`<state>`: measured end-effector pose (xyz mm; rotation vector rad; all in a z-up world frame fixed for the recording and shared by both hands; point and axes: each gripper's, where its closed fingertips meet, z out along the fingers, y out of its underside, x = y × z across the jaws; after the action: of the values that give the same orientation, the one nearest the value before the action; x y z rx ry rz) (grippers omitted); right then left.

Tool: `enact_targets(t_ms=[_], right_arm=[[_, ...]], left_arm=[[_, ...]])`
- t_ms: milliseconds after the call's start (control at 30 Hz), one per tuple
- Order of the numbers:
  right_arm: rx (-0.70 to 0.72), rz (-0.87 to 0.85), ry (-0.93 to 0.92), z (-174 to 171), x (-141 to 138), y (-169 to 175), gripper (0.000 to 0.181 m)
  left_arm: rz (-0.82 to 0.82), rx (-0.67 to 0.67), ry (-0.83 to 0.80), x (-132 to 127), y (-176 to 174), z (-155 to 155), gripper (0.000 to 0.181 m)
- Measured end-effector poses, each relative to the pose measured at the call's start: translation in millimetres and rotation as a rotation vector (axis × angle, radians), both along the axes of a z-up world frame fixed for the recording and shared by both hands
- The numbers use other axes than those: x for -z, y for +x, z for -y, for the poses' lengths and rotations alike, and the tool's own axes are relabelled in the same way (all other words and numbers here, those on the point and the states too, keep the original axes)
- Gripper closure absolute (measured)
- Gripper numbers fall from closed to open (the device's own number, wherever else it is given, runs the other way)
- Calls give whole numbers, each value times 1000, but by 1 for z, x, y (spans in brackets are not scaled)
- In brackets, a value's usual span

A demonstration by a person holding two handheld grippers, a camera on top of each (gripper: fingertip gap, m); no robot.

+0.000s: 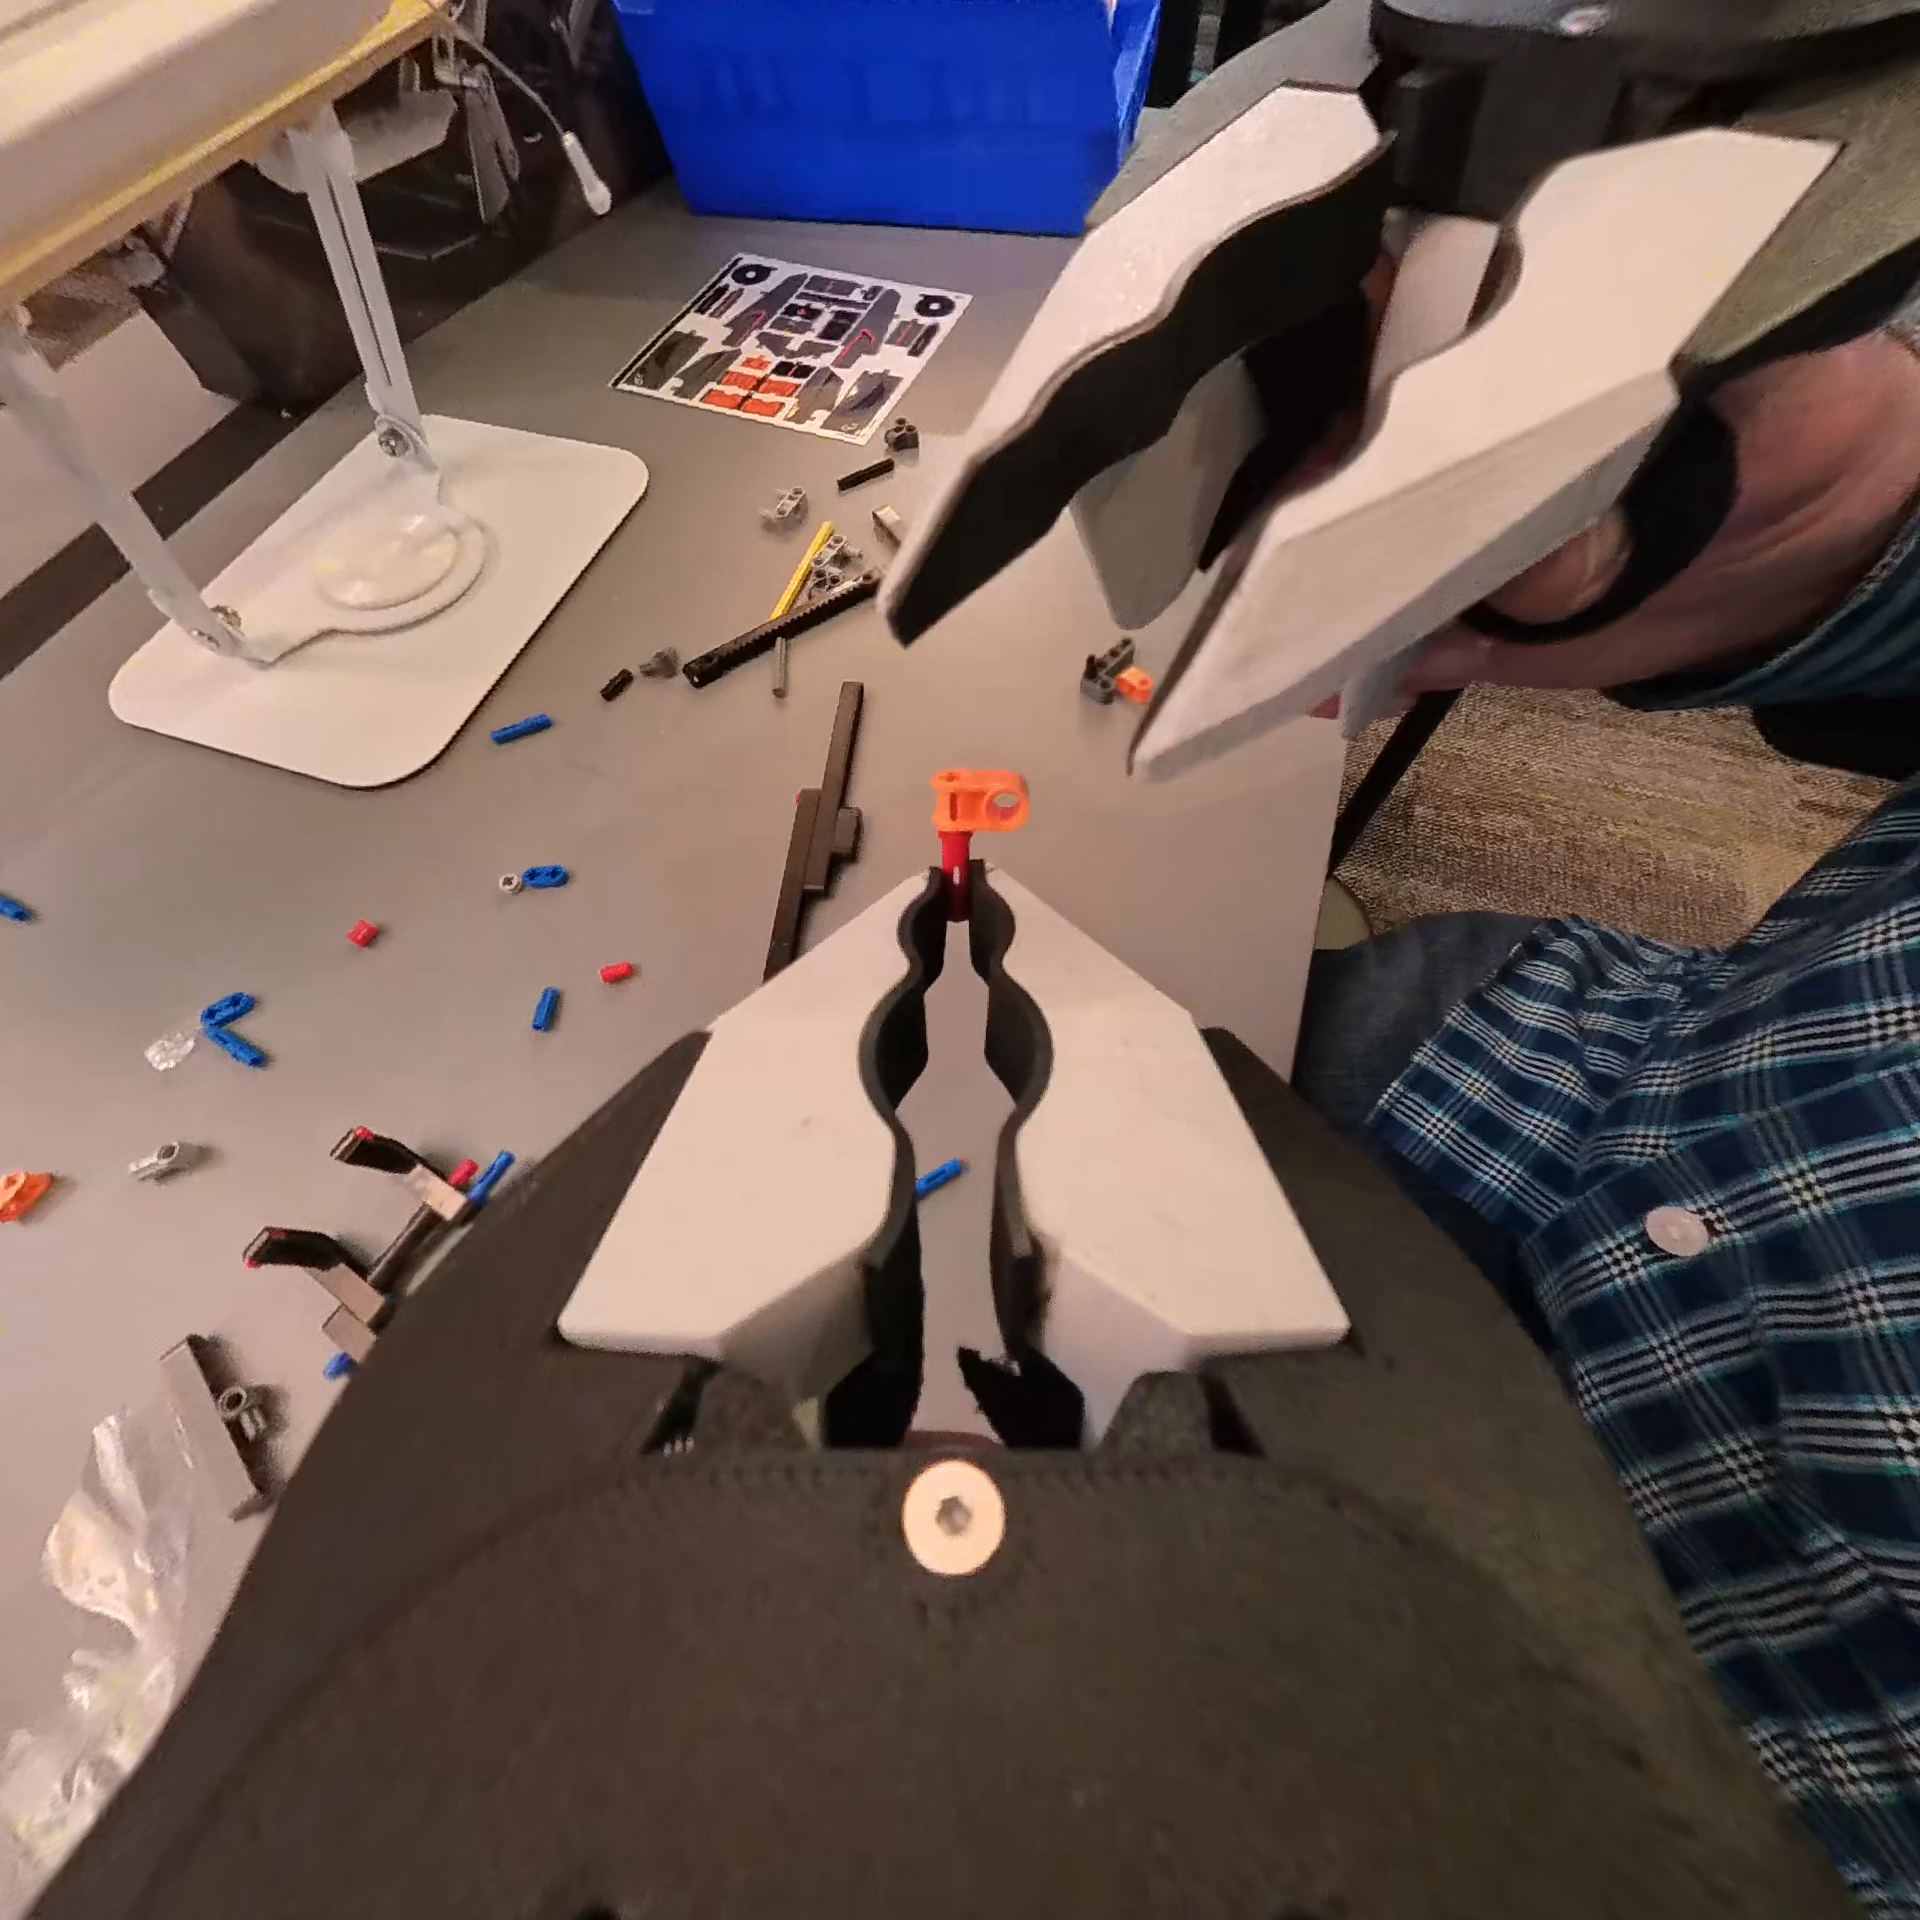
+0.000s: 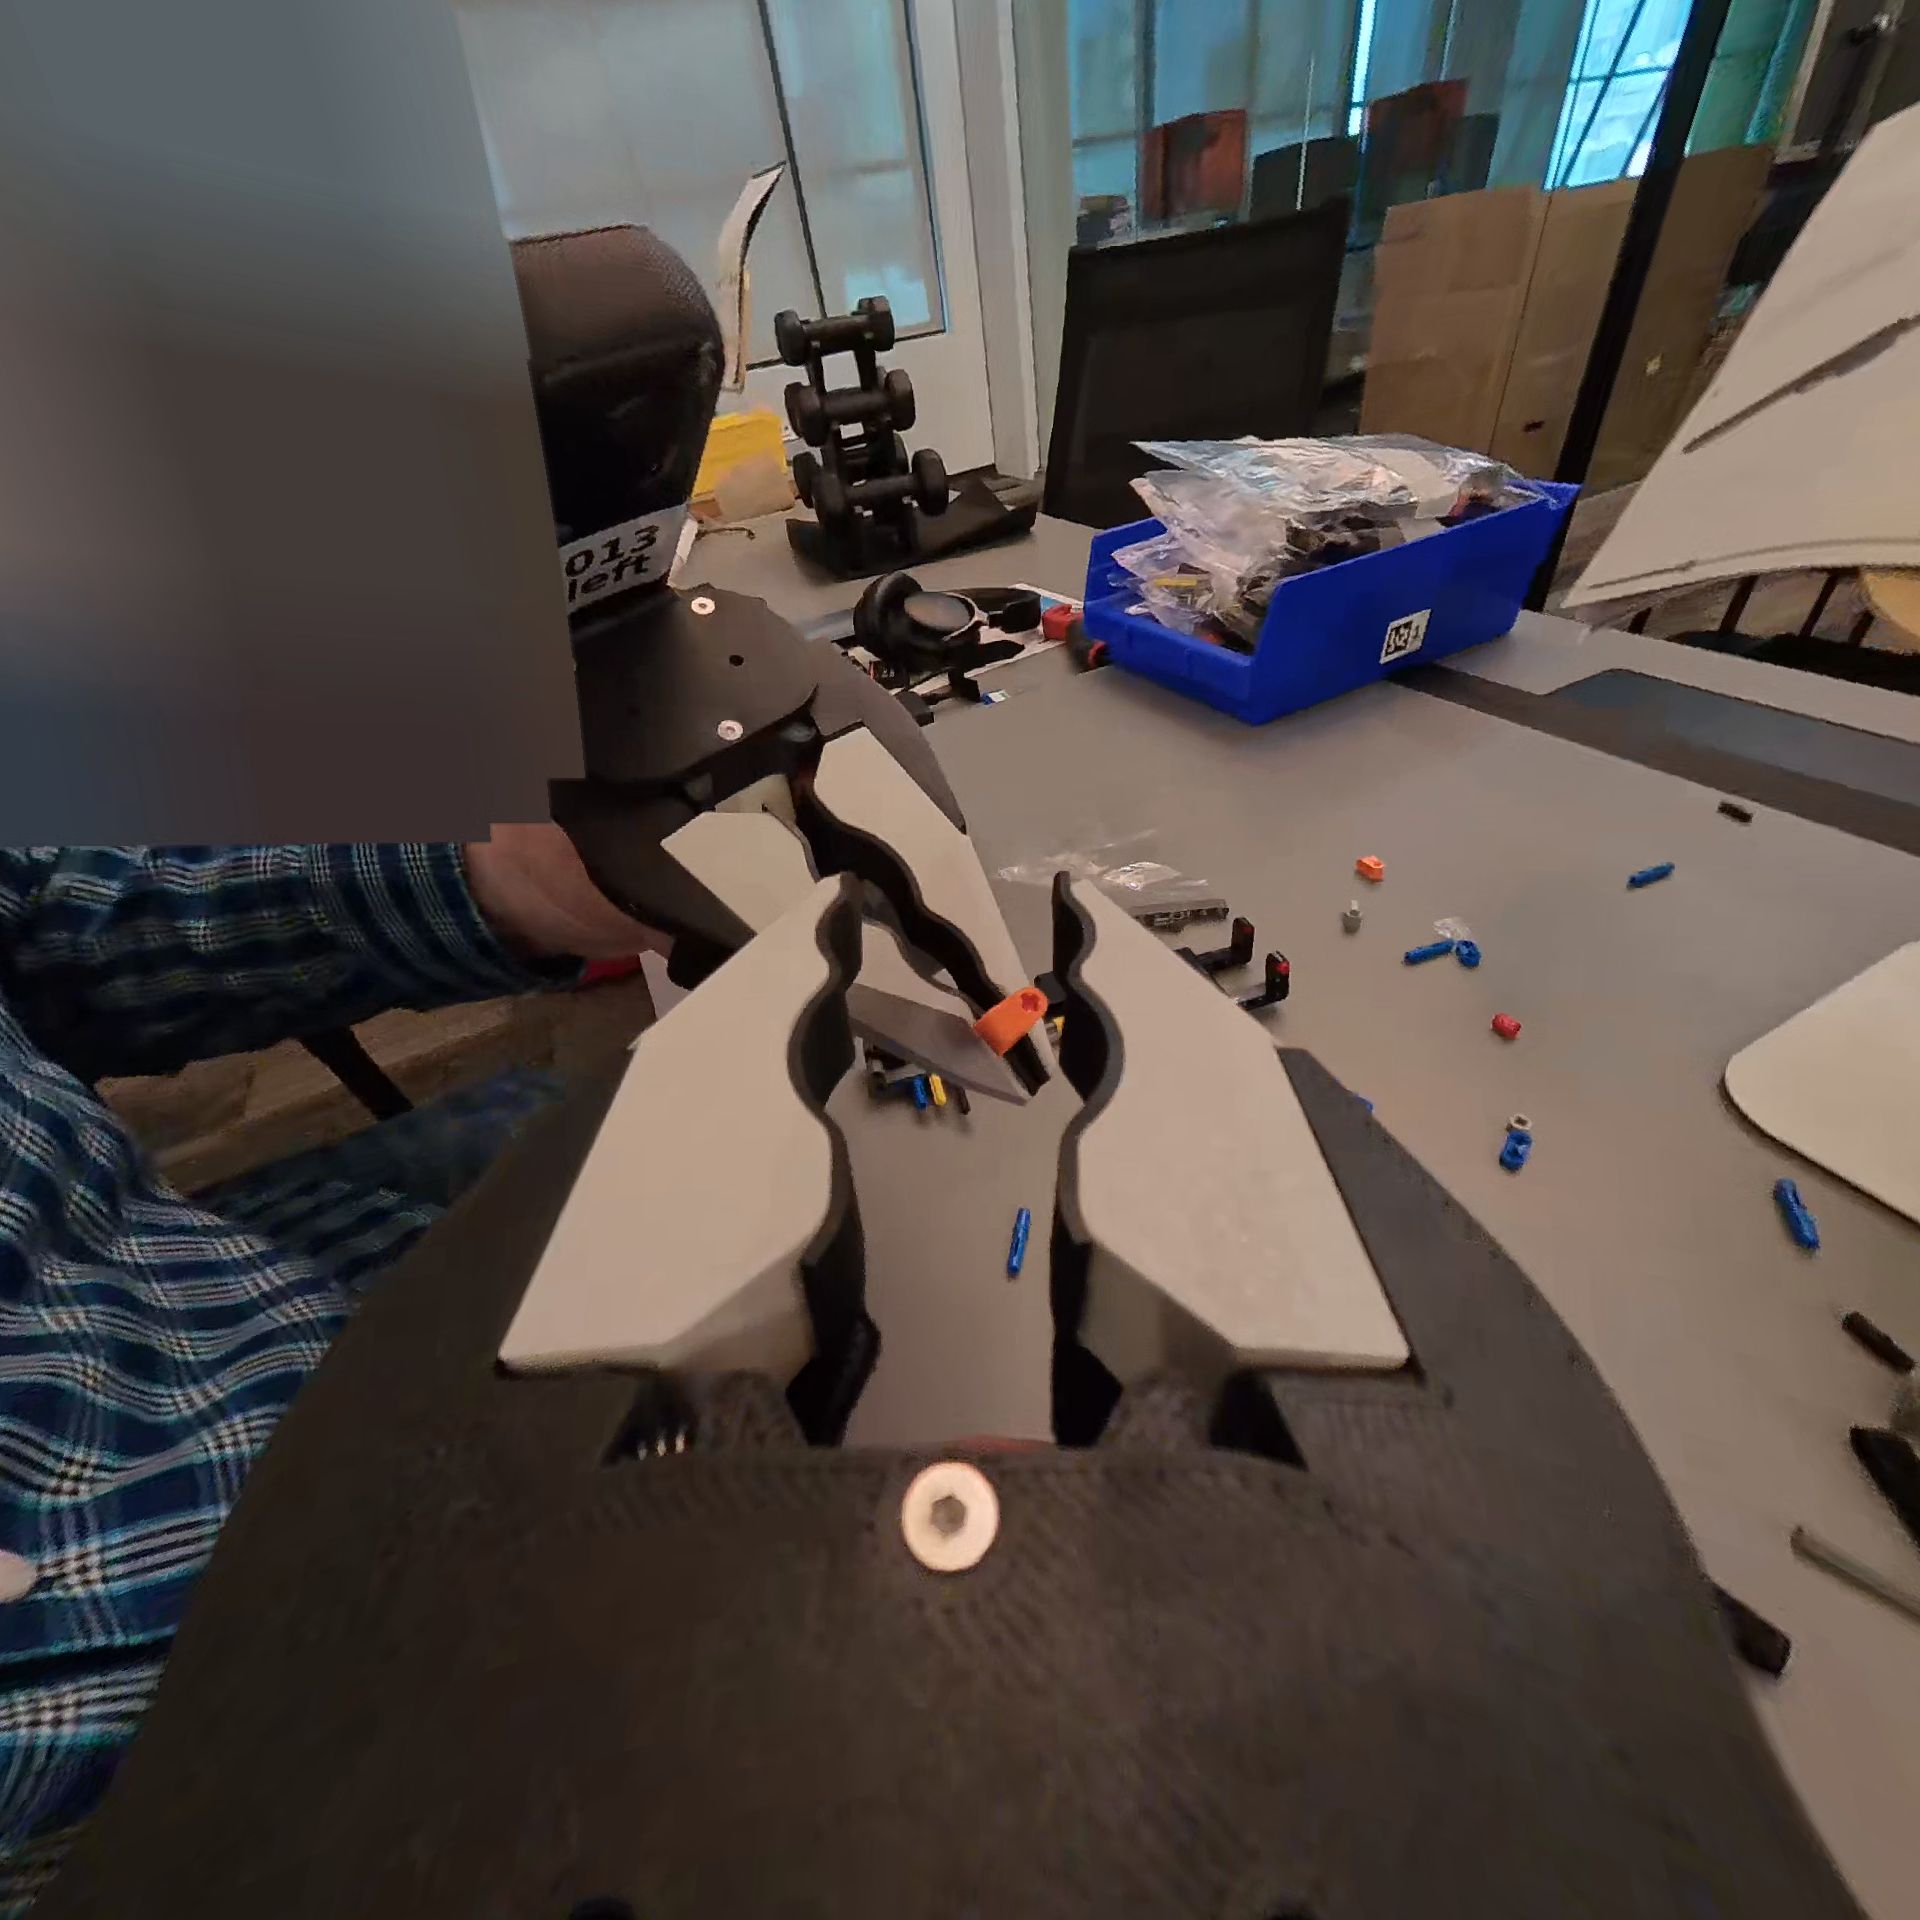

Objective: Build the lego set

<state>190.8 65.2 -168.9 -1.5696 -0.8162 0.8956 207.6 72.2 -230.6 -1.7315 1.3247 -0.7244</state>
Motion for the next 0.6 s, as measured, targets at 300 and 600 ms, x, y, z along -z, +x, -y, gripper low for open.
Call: enact_targets(t_ms=[300,600], right_arm=[[-54,80,60,-4,16,-12,146],[-110,134,90,-1,28,-19,145]], left_arm=[[4,-10,-50,11,-12,-2,179],[-23,16,-65,19,-12,2,179]])
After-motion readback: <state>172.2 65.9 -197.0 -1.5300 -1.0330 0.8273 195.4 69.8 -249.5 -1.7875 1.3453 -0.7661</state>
